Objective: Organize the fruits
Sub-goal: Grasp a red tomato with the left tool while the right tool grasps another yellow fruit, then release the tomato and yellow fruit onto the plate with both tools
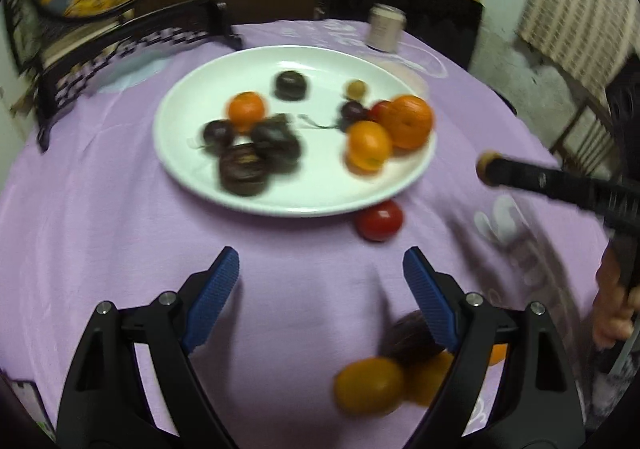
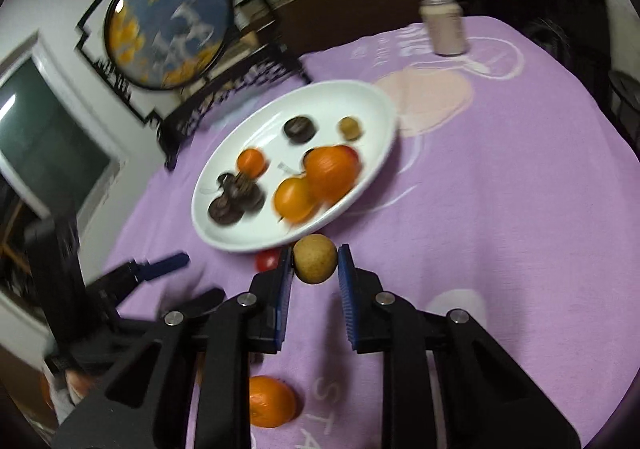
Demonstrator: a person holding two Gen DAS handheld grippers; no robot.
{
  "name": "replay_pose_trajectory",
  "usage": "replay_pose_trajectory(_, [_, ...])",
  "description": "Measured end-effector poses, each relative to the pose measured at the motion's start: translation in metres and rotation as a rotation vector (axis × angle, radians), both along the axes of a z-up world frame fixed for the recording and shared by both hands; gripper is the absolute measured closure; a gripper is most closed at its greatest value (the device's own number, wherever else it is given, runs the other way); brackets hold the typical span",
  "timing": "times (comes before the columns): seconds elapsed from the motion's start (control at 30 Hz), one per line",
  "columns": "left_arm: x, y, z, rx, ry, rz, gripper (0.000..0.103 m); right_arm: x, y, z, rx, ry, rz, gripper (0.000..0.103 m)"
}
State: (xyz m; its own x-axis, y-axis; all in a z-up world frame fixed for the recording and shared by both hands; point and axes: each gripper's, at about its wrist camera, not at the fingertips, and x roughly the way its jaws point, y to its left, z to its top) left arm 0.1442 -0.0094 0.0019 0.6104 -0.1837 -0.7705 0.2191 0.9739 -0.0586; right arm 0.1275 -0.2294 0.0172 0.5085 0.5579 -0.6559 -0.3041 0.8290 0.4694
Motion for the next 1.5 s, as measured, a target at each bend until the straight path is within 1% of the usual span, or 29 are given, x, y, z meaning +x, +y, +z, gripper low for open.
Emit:
replay_pose_trajectory(0.1, [0.004,-0.023,-0.002,0.081,-0.032,-0.044,0.017,0.002,-0.005,-0.001,0.02,0.009,-0.01,0.08])
replay_pose_trajectory(0.2, [0.008,-0.033,-0.003,0.107,-0.029,-0.049,0.017,0.001,-0.004,0.001,0.027,0.005,-0.004,0.08])
replay_pose_trajectory(0.23, [0.01,-0.035,-0.004,0.103,-0.015,-0.043,0.017,0.001,-0.003,0.001,0.027,0.004,-0.003,0.08])
replay_pose_trajectory(0.33, [0.012,-0.037,-0.01,0.081,0.027,-0.069,0.017,0.001,-0.005,0.0,0.034,0.011,-0.003,0.08])
replay_pose_trajectory(0.43, [0.014,-0.04,-0.013,0.082,0.047,-0.057,0.018,0.0,-0.006,0.0,0.039,0.012,-0.002,0.08])
replay_pose_trajectory(0.53, [0.019,-0.04,-0.011,0.046,0.075,-0.019,0.023,0.0,-0.004,-0.001,0.039,0.015,0.005,0.08])
replay_pose_trajectory(0.6, [0.024,-0.039,-0.011,0.035,0.099,0.015,0.029,0.001,-0.004,-0.002,0.042,0.019,0.006,0.08])
replay_pose_trajectory(0.73, [0.034,-0.044,-0.018,0.0,0.162,0.083,0.038,0.003,-0.008,-0.002,0.061,0.03,-0.002,0.08])
replay_pose_trajectory(0.83, [0.037,-0.048,-0.019,0.019,0.154,0.119,0.038,0.003,-0.01,-0.002,0.073,0.034,-0.002,0.08])
replay_pose_trajectory(0.87, [0.038,-0.049,-0.019,0.021,0.15,0.131,0.04,0.003,-0.01,-0.002,0.076,0.035,-0.001,0.08])
replay_pose_trajectory(0.93, [0.04,-0.047,-0.017,0.019,0.144,0.157,0.048,0.003,-0.011,-0.003,0.08,0.038,-0.002,0.08])
replay_pose_trajectory(0.97, [0.041,-0.046,-0.017,0.018,0.141,0.165,0.056,0.003,-0.011,-0.003,0.082,0.04,-0.003,0.08])
replay_pose_trajectory(1.03, [0.043,-0.044,-0.017,0.01,0.142,0.162,0.057,0.004,-0.012,-0.003,0.086,0.042,-0.005,0.08])
replay_pose_trajectory(1.07, [0.042,-0.044,-0.016,0.004,0.142,0.145,0.065,0.004,-0.013,-0.003,0.088,0.043,-0.007,0.08])
replay_pose_trajectory(1.1, [0.041,-0.045,-0.016,-0.006,0.145,0.123,0.07,0.005,-0.014,-0.004,0.091,0.044,-0.01,0.08])
replay_pose_trajectory(1.13, [0.039,-0.045,-0.016,-0.004,0.144,0.12,0.07,0.005,-0.015,-0.003,0.094,0.045,-0.012,0.08])
replay_pose_trajectory(1.27, [0.026,-0.036,-0.016,-0.048,0.145,0.098,0.07,0.006,-0.017,-0.005,0.1,0.053,-0.018,0.08])
replay_pose_trajectory(1.37, [0.017,-0.02,-0.014,-0.116,0.161,0.097,0.07,0.006,-0.014,-0.006,0.09,0.055,-0.012,0.08])
replay_pose_trajectory(1.5, [-0.001,0.003,-0.002,-0.155,0.117,0.114,0.07,0.003,-0.008,-0.007,0.072,0.05,0.008,0.08])
